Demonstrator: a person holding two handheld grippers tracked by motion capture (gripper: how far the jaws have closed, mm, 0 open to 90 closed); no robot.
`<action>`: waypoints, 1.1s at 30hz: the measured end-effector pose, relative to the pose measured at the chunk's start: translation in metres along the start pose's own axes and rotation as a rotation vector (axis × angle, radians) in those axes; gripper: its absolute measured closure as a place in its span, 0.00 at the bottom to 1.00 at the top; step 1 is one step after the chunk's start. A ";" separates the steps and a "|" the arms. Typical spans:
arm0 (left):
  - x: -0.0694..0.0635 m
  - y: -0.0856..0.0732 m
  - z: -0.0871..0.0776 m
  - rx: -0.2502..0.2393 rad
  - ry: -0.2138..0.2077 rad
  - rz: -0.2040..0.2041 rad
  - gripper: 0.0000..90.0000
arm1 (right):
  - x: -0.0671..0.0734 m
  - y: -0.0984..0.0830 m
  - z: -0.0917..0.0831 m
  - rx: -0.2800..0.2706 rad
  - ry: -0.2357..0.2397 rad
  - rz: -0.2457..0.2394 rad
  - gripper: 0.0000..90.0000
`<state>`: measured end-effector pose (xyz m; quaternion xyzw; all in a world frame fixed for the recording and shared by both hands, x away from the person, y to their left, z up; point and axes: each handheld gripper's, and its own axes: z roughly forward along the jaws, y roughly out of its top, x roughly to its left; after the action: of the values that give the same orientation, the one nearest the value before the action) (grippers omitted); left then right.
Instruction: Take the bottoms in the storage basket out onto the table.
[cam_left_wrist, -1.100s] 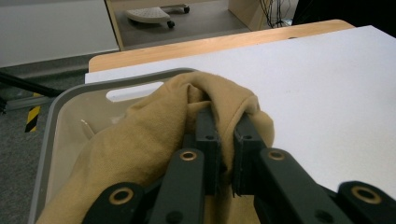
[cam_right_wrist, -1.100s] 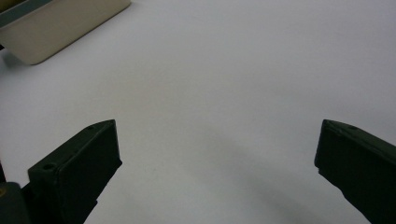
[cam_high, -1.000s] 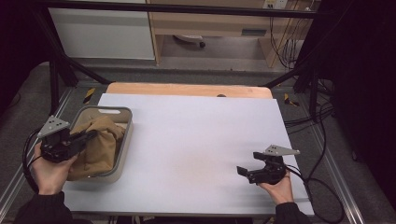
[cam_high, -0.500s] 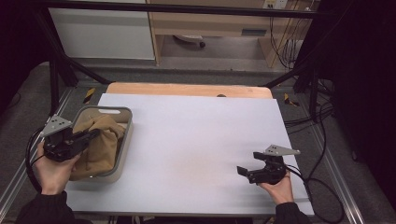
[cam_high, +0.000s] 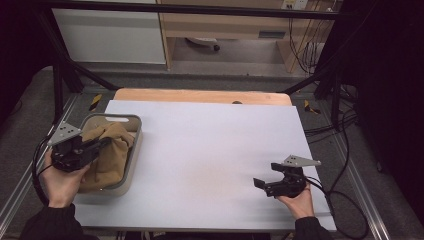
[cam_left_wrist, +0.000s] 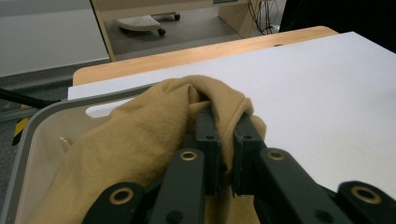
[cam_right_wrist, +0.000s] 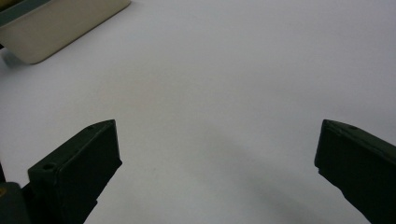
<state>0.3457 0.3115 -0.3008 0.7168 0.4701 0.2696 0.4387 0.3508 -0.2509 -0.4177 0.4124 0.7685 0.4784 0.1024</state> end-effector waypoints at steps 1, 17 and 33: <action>0.000 0.000 0.000 0.000 -0.001 0.001 0.93 | 0.000 0.000 0.000 0.000 0.000 0.000 0.01; -0.012 0.008 0.006 -0.007 -0.020 0.021 0.93 | 0.000 0.000 0.000 0.000 0.000 0.001 0.01; -0.024 0.013 0.012 -0.011 -0.044 0.035 0.93 | 0.000 0.000 0.000 -0.002 0.001 0.001 0.01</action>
<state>0.3513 0.2833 -0.2944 0.7283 0.4462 0.2642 0.4479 0.3508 -0.2510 -0.4176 0.4126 0.7678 0.4794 0.1023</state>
